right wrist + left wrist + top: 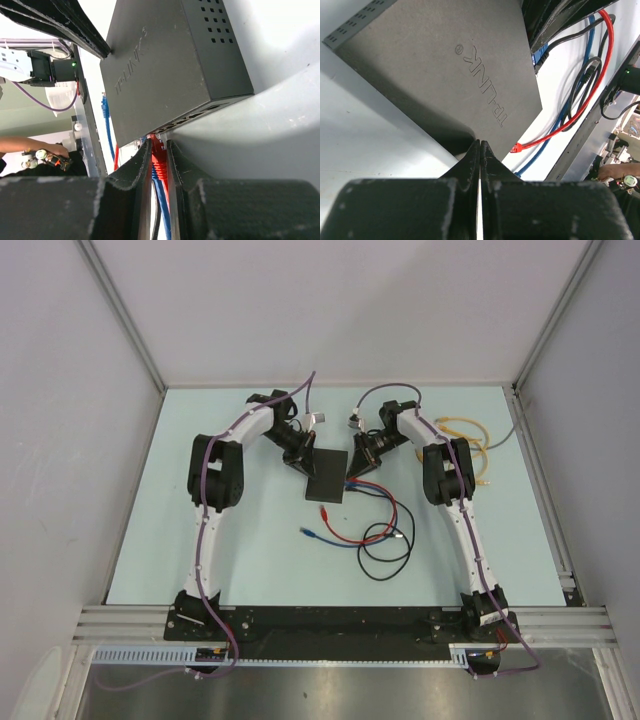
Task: Pull the plug from the switch port
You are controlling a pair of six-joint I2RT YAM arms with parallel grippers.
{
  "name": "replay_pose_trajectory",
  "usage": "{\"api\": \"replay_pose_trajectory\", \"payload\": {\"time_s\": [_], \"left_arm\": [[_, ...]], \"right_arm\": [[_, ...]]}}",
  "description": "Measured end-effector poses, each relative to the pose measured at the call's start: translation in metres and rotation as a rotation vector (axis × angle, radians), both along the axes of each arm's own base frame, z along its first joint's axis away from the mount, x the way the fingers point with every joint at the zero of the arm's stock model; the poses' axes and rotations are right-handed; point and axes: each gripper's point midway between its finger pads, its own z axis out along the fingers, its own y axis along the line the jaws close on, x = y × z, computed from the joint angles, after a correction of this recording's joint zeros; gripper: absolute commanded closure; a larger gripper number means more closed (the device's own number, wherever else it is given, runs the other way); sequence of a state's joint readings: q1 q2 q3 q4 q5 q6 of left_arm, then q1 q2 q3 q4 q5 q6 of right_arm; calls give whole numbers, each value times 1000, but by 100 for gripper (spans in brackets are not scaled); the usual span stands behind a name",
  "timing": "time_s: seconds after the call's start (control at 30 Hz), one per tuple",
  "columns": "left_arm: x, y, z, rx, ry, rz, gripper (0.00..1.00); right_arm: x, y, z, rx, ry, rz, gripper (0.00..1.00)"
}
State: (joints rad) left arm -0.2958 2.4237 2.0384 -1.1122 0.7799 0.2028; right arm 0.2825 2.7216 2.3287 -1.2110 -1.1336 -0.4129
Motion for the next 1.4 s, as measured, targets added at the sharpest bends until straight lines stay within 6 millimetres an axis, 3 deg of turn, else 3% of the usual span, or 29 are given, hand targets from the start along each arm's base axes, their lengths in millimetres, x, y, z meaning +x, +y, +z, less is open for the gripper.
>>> {"api": "replay_pose_trajectory", "payload": {"time_s": [0.73,1.1,1.23,1.3,1.33,1.4], "left_arm": [[-1,-2,1,-9,-2,-9,100],[8,-6,18,-38,-58,-12,100],[8,-8,22,-52,-63,-13,100],[8,-9,23,-56,-63,-13,100],[9,-9,24,-58,-66,-13,100],[11,-10,27,-64,-78,-13,100]], "right_arm": [[-12,-13,-1,-58,11,39,100],[-4,-17,2,-102,-36,37,100],[9,-29,20,-113,-98,4,99],[20,-35,36,-117,-155,-24,86],[26,-39,45,-118,-186,-40,67],[36,-45,60,-132,-239,-70,56]]}}
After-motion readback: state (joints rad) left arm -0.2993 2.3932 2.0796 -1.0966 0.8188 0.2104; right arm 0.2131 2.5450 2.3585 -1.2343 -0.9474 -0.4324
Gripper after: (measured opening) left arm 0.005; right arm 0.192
